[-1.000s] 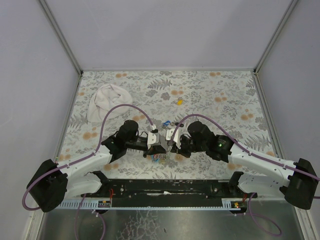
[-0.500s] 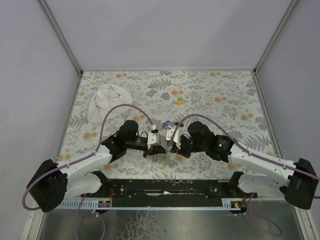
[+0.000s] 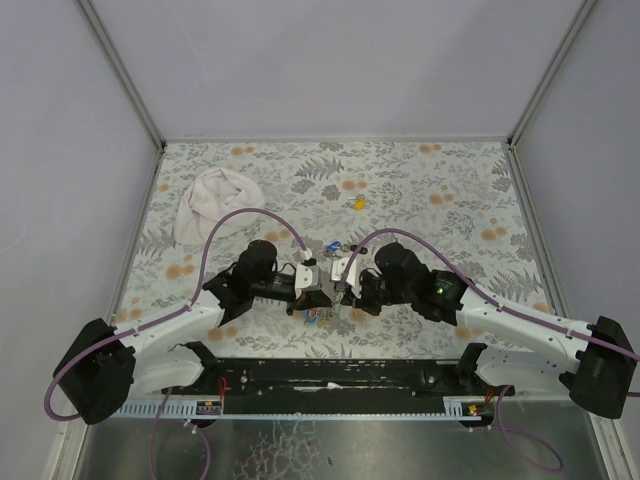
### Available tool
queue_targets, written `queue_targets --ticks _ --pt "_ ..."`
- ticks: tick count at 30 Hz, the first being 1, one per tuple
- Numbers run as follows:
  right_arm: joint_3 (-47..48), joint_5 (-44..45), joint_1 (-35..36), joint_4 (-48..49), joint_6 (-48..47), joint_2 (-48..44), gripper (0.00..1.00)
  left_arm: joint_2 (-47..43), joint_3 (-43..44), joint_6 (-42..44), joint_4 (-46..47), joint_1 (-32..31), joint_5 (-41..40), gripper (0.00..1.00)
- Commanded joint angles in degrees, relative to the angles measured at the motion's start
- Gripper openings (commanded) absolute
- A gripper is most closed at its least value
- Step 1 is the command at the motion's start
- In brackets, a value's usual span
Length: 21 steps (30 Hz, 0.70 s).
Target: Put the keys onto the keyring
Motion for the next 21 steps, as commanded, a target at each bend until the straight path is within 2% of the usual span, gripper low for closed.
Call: queue_targets --ticks 1,11,16,21 --pt "1.6 1.8 0.6 2.3 0.6 -1.9 0.0 -0.9 1.3 -0.4 3.6 -0.2 -0.8 0.0" --pt "-3.9 5.1 0.7 6.8 1.5 -6.8 0.0 -1.2 1.8 1.4 2.7 -0.2 -3.0 0.0" --pt "-7.7 7.7 0.6 10.0 2.6 -9.7 0.0 -0.7 4.8 3.8 -1.4 -0.2 -5.9 0.0" --pt "-11.3 10.5 0.6 15.2 3.5 -10.6 0.0 -1.3 7.7 6.9 -6.9 -1.6 -12.1 0.0"
